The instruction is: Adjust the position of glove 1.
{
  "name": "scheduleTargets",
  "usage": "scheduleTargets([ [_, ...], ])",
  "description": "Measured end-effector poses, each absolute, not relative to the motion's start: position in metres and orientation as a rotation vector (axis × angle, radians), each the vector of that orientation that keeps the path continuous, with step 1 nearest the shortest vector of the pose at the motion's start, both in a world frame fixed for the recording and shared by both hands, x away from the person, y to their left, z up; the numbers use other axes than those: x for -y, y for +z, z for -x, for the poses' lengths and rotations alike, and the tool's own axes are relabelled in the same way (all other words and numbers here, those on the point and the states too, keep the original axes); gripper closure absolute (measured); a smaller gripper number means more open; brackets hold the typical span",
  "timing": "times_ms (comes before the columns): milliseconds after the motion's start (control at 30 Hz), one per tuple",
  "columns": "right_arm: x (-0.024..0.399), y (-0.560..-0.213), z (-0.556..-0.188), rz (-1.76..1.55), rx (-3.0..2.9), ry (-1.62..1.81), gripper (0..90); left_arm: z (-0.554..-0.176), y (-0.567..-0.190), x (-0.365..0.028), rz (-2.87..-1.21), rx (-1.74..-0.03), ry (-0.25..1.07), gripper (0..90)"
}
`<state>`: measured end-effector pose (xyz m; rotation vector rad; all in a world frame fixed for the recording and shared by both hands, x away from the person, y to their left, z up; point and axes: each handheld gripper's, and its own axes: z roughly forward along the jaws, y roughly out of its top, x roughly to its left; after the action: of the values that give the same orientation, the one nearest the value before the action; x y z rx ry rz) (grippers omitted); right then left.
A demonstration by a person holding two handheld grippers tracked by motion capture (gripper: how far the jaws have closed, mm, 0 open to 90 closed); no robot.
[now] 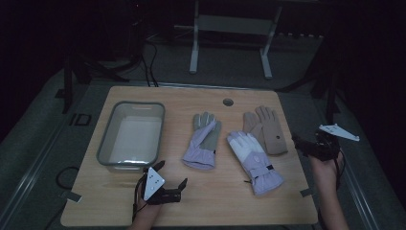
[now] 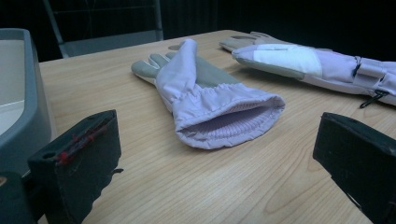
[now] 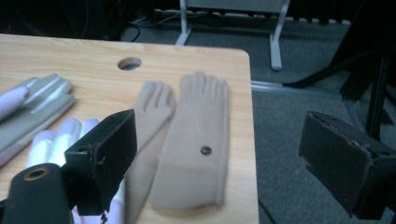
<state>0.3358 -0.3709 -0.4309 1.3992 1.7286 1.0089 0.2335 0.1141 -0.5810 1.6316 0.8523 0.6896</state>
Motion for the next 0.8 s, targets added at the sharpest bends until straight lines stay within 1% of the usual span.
scheduleTargets([
  [33,0.368,-0.428,-0.337,-1.392,-1.74,1.009,11.5,-0.234,-0.581,-0.114,-1.632,-0.851,0.687,1.2],
  [67,0.365,-0.425,-0.339,-1.389,-1.769,1.026,14.4,-0.234,-0.581,-0.114,-1.632,-0.851,0.687,1.2],
  [300,0.347,-0.411,-0.352,-1.377,-1.867,1.161,13.8,-0.234,-0.581,-0.114,-1.632,-0.855,0.69,1.2],
  [433,0.331,-0.403,-0.356,-1.31,-1.899,1.151,13.7,-0.233,-0.581,-0.113,-1.636,-0.849,0.692,1.2],
  [533,0.323,-0.402,-0.36,-1.291,-1.945,1.151,13.1,-0.233,-0.581,-0.114,-1.635,-0.85,0.689,1.2],
  [633,0.304,-0.4,-0.367,-1.258,-2.02,1.152,12.6,-0.234,-0.581,-0.114,-1.634,-0.852,0.689,1.2],
  [767,0.29,-0.401,-0.375,-1.246,-2.061,1.15,12.3,-0.233,-0.581,-0.114,-1.635,-0.851,0.692,1.2],
  [800,0.282,-0.402,-0.38,-1.24,-2.08,1.155,11.1,-0.233,-0.581,-0.113,-1.637,-0.848,0.694,1.2],
])
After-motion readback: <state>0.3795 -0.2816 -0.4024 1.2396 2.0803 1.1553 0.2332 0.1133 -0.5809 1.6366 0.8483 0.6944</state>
